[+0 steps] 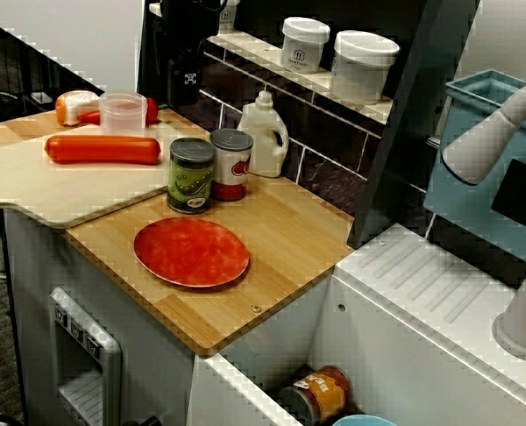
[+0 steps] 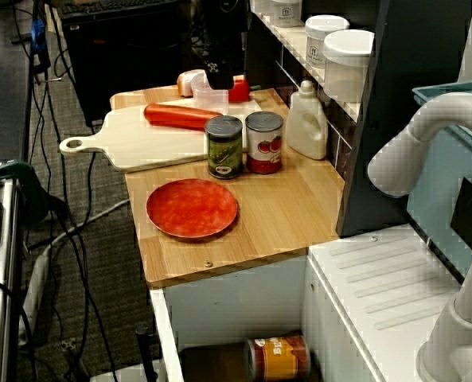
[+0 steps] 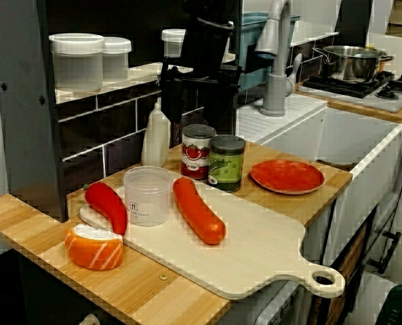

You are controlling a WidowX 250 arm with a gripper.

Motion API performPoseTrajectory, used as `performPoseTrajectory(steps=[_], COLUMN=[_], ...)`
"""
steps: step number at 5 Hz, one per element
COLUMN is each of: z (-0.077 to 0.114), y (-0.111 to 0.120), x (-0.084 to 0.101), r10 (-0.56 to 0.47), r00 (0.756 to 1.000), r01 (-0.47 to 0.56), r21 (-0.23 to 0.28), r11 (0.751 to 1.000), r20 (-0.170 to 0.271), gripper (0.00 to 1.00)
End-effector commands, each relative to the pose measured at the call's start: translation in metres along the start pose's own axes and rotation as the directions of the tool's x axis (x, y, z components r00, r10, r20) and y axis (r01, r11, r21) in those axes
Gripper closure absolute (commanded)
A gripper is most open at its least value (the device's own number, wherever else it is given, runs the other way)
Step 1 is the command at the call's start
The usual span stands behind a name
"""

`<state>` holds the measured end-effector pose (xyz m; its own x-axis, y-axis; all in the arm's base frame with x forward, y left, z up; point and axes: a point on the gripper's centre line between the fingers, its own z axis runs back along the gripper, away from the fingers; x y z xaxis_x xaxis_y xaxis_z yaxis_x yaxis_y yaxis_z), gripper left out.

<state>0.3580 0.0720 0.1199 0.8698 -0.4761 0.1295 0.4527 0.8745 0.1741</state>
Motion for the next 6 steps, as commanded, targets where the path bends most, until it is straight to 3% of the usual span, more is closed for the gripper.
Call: performPoseTrajectory(steps=[1,4,6], z=[0.0134,0.0134,0.0083], y=[0.0100,0.0100,0.0073], x=[-0.0015,-0.0015,0.0035], r10=[-0.003,-0.003,-0.045], r00=[0.999,0.999,0.999], r01=[0.002,0.002,0.045], r21=[0.035,0.035,0.014], r11=[0.999,0.999,0.999], r20=[0.038,0.038,-0.009], gripper=[0.00,0.00,0.00])
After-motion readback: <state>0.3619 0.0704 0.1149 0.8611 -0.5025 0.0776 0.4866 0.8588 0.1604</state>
